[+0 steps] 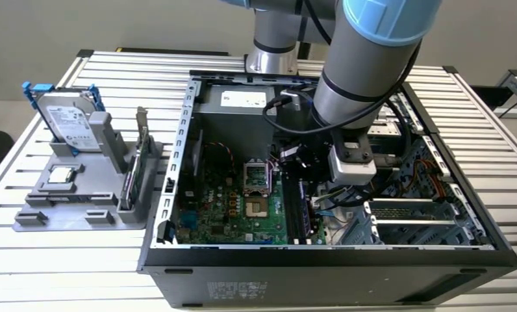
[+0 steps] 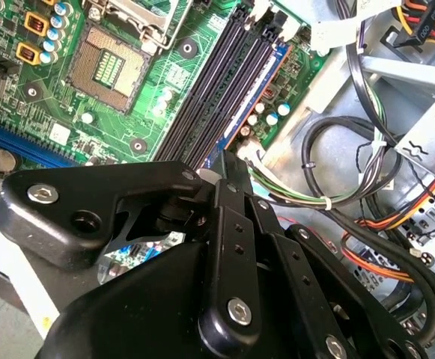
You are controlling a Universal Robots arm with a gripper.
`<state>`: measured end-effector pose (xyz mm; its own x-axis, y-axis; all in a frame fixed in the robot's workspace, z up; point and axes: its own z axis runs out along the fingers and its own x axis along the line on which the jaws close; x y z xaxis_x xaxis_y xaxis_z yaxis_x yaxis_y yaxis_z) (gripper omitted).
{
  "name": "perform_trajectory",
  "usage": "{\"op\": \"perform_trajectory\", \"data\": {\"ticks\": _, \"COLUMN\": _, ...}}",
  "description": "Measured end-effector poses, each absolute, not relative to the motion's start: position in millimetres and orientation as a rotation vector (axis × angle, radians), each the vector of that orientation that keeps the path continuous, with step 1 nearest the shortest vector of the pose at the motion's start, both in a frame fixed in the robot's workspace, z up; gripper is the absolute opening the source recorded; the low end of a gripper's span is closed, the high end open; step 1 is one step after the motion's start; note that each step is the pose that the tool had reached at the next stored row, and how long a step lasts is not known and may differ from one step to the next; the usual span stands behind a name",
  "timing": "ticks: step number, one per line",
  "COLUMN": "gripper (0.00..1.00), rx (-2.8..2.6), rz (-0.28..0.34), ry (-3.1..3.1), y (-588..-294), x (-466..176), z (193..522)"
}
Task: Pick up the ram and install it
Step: 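Press down the ram until it locks into place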
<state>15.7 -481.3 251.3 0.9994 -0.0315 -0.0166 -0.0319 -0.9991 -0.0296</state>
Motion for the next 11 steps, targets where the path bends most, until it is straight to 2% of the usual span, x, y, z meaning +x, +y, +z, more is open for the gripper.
{"op": "perform_trajectory", "data": {"ticks": 11, "gripper": 0.00, "rx": -3.109, "rz": 0.025, "ry": 0.046, "y": -481.3, "x": 15.7, "z": 251.3}}
